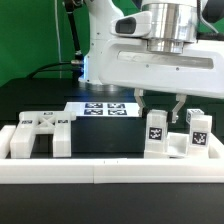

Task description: Assemble chair

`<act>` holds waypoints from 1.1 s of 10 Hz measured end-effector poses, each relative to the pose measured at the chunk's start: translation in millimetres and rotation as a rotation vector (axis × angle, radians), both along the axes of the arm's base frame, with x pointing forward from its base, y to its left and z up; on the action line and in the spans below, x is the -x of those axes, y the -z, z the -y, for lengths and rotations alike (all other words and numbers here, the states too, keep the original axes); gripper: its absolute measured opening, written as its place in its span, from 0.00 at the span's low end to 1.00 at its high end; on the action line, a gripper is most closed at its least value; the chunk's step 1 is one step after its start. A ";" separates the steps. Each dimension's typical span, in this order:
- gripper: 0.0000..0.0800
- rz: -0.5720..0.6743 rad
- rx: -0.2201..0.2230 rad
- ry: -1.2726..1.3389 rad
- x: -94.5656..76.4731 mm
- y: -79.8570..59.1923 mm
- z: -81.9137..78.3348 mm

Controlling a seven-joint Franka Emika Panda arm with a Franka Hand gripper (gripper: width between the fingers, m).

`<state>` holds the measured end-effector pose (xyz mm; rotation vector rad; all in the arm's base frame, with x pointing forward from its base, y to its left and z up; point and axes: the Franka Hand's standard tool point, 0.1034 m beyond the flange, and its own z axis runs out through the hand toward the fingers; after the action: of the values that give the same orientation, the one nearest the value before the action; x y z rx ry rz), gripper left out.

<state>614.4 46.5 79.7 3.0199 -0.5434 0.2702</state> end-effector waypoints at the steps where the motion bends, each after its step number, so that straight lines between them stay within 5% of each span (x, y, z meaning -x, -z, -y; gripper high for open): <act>1: 0.37 -0.001 0.000 0.000 0.0 -0.5 -0.2; 3: 0.66 0.015 -0.015 -0.003 -2.9 -16.9 -7.3; 4: 0.66 0.033 -0.021 -0.003 -1.3 -22.5 -7.8; 5: 0.79 0.047 -0.024 -0.008 5.7 -24.3 -7.3; 11: 0.81 0.075 -0.013 -0.034 20.8 -10.3 -10.0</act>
Offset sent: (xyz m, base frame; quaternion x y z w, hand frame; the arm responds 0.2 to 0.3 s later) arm -0.0157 -0.0005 0.0255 0.0157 0.0317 0.0104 0.9993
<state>593.7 56.5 89.9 3.0446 -0.5014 0.3843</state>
